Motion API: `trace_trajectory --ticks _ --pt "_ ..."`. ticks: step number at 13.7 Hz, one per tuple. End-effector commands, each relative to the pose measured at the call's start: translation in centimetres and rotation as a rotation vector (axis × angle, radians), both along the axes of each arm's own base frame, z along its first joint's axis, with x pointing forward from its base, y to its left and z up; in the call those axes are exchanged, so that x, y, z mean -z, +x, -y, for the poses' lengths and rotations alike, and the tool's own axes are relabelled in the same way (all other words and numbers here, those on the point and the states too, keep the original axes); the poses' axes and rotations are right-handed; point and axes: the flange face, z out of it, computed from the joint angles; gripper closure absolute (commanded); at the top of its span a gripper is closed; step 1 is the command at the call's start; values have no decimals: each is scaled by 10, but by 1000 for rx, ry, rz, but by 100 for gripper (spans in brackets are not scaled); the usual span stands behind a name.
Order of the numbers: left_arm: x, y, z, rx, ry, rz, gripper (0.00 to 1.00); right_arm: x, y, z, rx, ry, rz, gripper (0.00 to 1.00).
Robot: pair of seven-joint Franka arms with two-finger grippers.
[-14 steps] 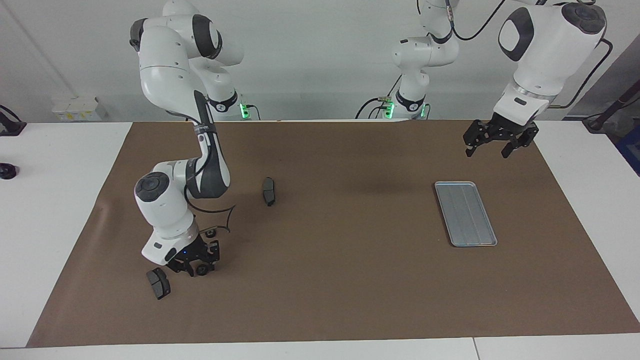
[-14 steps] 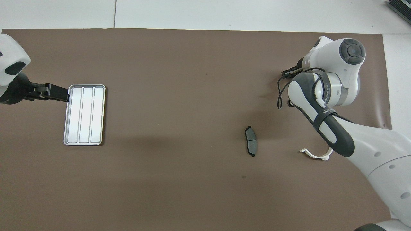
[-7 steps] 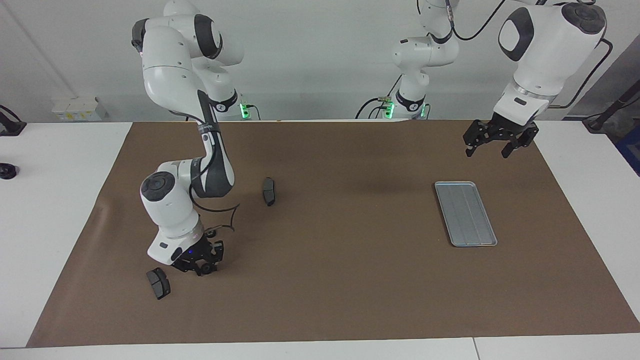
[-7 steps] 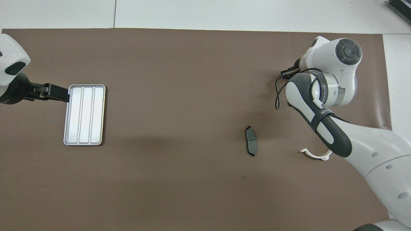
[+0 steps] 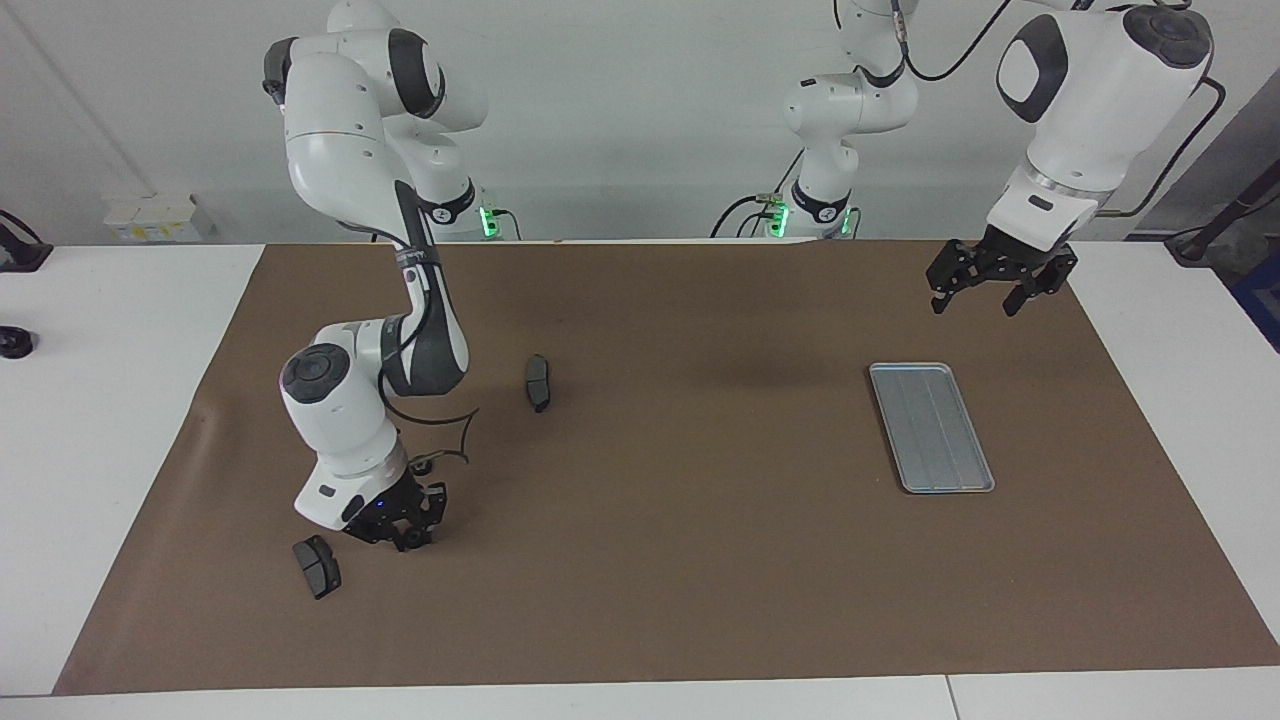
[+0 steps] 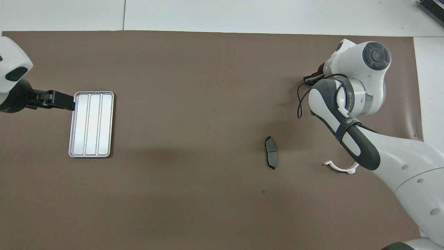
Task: Pick bearing gear from pile to tray
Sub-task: 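Carry the gear with the right gripper toward the table center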
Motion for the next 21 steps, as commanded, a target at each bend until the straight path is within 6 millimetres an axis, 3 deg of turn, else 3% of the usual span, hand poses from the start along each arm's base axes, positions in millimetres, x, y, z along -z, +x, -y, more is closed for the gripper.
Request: trace_trajectory --ticks 1,3,4,6,7,9,13,16,21 --pt "-2 -9 -3 -10 -2 -3 0 4 2 1 -19 -4 -5 83" --pt "-2 -9 -3 -10 -2 -3 0 3 2 1 -25 -13 -22 90" --pt "-2 -9 -3 -10 -2 -3 0 0 2 -10 -41 -16 -39 93" --pt "-2 -9 -3 -10 -1 -3 0 -23 3 -58 -110 -22 -38 97" --pt "-2 -9 -3 -10 -1 -3 0 -33 -3 -92 -149 -15 -36 98" --pt "-2 -9 -3 -10 -1 -3 0 -52 -14 -140 -162 -1 -12 98" --pt "-2 -9 -3 -10 -2 -3 0 -77 -58 -266 -149 58 23 98" --pt "-2 -9 -3 -10 -1 -3 0 -87 -88 -329 -144 104 64 97" --pt "-2 -9 -2 -16 -3 -4 0 -77 -134 -400 -191 141 75 97"
